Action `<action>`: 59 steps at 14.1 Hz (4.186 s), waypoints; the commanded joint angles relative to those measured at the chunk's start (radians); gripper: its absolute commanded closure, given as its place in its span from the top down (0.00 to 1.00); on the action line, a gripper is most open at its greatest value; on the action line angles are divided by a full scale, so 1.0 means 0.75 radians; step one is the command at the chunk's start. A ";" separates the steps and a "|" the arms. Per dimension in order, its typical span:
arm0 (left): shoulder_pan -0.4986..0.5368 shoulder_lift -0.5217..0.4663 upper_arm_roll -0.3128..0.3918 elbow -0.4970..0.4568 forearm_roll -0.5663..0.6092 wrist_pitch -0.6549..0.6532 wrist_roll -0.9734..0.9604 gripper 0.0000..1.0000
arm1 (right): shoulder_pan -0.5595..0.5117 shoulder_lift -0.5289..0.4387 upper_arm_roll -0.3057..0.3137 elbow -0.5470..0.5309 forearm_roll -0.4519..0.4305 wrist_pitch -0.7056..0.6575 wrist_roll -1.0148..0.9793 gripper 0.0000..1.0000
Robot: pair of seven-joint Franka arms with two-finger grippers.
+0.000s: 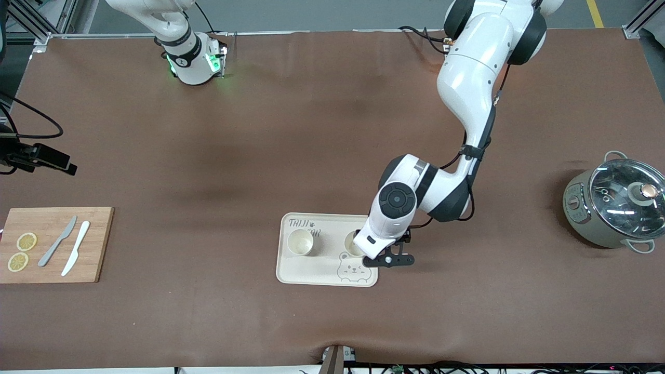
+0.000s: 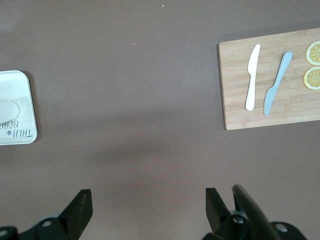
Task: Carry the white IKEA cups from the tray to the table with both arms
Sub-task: 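Lower the left gripper and grasp the white cup's rim, then lift the cup with the left gripper and carry it toward the pot, then lower the cup beside the pot while the right gripper reaches the tray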
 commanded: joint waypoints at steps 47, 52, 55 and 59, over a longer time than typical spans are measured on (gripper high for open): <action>0.095 -0.209 0.084 0.049 -0.169 -0.229 0.013 0.00 | 0.234 -0.026 0.026 -0.006 0.011 0.052 0.400 1.00; 0.359 -0.223 0.094 0.032 -0.169 -0.237 0.361 0.00 | 0.479 0.009 0.024 -0.006 0.007 0.197 0.795 1.00; 0.478 -0.221 0.092 0.026 -0.171 -0.237 0.533 0.00 | 0.604 0.090 0.024 -0.006 -0.009 0.311 0.999 1.00; 0.541 -0.223 0.090 0.028 -0.173 -0.286 0.593 0.00 | 0.729 0.283 0.019 0.077 -0.019 0.461 1.216 1.00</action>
